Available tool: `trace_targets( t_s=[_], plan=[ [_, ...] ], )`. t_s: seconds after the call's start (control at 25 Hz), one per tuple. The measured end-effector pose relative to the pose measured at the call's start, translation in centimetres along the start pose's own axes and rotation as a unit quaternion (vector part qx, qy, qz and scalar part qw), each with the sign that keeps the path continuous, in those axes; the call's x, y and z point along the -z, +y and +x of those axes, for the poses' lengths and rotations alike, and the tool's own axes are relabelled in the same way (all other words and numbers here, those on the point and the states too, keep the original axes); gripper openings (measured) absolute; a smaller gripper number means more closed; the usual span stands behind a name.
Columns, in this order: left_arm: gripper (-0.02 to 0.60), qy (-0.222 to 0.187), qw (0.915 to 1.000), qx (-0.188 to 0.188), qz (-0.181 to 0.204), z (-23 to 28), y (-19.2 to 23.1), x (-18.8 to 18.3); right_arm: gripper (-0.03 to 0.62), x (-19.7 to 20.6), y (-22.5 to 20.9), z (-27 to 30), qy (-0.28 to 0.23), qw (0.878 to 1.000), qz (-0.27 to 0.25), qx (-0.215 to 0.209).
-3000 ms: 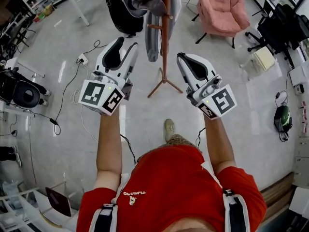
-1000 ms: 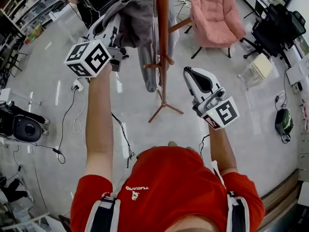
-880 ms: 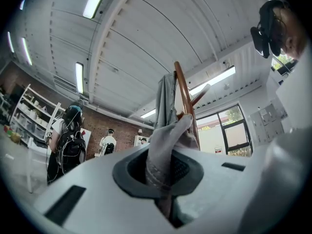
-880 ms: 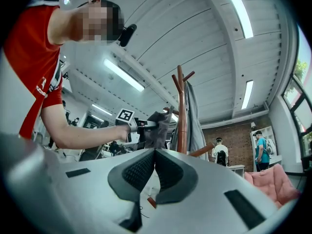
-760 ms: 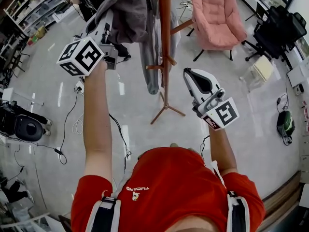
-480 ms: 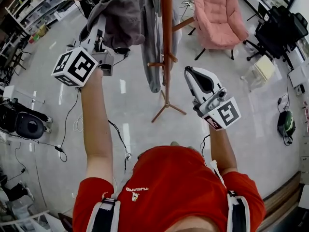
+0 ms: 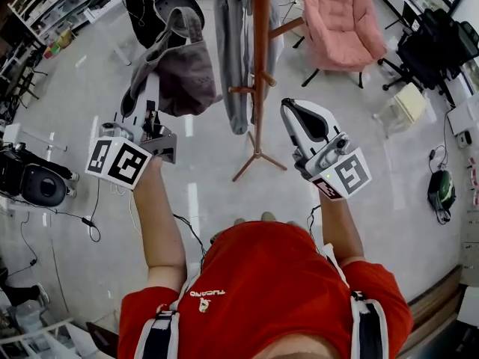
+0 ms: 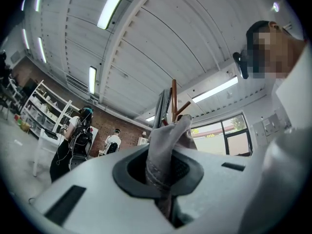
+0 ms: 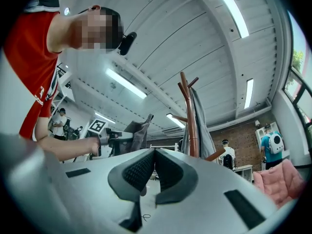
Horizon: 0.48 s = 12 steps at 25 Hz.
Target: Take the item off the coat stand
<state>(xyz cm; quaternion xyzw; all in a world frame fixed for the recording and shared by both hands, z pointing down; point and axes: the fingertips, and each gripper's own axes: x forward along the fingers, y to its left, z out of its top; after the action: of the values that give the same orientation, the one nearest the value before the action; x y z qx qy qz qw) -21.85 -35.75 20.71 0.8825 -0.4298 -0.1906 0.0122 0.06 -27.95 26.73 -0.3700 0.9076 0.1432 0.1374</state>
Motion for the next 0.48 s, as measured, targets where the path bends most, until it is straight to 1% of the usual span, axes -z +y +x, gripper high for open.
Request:
trace_targets(
  t_s=[0.24,0.48],
  plan=[
    [0.017,0.022,0.9993,0.004,-0.031,-2.9,-1.3,3.9,0.025,0.1,1.0,-0.1,0.001,1.000,-0.018,0.001],
    [0.017,0.039,0.9982,0.010,-0.045,-4.0,-2.2,6.3,0.025,0.5,0.8,-0.7,0.011,1.000,-0.017,0.001]
  ],
)
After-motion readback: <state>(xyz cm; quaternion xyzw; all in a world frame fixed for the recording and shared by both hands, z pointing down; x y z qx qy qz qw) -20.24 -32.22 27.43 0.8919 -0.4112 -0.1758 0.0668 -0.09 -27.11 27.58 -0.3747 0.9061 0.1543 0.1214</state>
